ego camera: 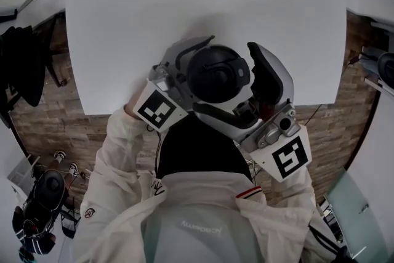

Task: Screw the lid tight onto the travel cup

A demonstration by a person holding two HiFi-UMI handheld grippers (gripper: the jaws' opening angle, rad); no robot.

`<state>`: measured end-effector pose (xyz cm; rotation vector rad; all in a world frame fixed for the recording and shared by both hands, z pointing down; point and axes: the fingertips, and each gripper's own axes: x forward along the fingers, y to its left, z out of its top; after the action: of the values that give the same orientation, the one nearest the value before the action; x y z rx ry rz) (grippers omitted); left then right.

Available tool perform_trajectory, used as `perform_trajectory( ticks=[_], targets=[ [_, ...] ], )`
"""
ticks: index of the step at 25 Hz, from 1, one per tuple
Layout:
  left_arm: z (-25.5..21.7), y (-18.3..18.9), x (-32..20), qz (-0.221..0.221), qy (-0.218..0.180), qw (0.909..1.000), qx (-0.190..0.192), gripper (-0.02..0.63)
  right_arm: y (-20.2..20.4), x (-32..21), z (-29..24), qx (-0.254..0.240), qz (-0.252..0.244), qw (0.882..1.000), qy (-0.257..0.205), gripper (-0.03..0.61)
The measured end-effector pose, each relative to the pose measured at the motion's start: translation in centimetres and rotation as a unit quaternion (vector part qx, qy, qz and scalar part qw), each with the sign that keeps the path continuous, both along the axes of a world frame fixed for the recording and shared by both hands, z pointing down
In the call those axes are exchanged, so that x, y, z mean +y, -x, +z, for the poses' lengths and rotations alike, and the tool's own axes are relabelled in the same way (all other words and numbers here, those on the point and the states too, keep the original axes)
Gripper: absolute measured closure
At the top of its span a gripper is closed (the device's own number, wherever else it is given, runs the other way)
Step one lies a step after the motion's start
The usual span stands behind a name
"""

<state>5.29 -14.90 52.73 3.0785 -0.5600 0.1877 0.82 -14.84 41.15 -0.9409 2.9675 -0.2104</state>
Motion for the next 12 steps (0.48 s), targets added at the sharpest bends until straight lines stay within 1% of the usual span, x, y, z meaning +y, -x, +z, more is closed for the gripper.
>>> perform_trajectory(
  ticks=[2,3,5,7,9,12],
  targets=[
    [0.2,0.6,0.1,0.039,0.001,0.9992,0.002,0.213,0.7,-0.1,0.1,0.010,-0.067,0.998,-0.009,0.129],
    [0.3,0.9,0.1,0.058,0.003,0.9983,0.003,0.213,1.2,-0.2,0.0,0.013,-0.104,0.994,-0.015,0.129],
    [0.6,1.9,-0.1,0.095,0.010,0.9954,0.005,0.213,2.7,-0.3,-0.1,0.022,-0.176,0.984,-0.027,0.129],
    [0.9,2.9,-0.5,0.126,0.022,0.9917,0.007,0.213,4.4,-0.8,0.0,0.035,-0.232,0.972,-0.035,0.129],
    [1.1,3.7,-1.0,0.143,0.036,0.9891,0.010,0.213,5.7,-1.5,0.3,0.043,-0.262,0.964,-0.036,0.129],
    [1.2,4.4,-1.6,0.147,0.043,0.9881,0.013,0.213,7.1,-2.4,1.1,0.047,-0.274,0.960,-0.031,0.130]
  ],
)
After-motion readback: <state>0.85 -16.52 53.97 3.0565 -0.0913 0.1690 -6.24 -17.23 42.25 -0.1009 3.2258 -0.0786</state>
